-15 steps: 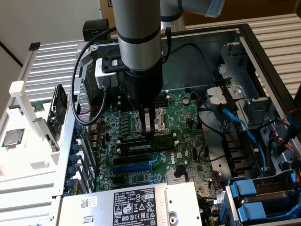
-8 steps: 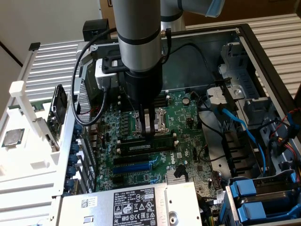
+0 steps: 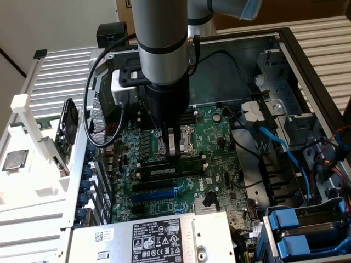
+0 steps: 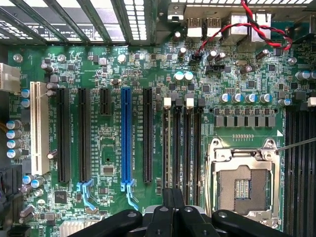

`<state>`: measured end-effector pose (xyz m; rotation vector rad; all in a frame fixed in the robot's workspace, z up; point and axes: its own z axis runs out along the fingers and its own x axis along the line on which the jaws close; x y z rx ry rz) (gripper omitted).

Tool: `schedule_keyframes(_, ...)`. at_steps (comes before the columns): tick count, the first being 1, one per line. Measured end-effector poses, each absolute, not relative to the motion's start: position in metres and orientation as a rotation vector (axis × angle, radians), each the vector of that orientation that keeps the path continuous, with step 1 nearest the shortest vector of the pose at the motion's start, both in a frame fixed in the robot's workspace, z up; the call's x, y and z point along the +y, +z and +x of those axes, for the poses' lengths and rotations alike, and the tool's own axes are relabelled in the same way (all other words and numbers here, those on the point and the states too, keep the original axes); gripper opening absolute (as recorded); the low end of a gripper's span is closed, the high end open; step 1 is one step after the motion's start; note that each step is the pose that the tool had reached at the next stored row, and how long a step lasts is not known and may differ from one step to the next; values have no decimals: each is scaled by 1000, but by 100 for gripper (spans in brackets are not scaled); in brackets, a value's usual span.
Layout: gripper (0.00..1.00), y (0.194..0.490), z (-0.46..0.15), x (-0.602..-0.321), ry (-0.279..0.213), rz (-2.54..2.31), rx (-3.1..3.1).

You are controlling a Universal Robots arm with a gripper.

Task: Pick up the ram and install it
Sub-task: 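Press down the ram until it locks into place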

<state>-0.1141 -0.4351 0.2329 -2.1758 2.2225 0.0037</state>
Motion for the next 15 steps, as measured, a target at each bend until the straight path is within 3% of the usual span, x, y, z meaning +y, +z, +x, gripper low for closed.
schedule_keyframes(15, 11, 229, -114, -435, 14, -2180, 2227)
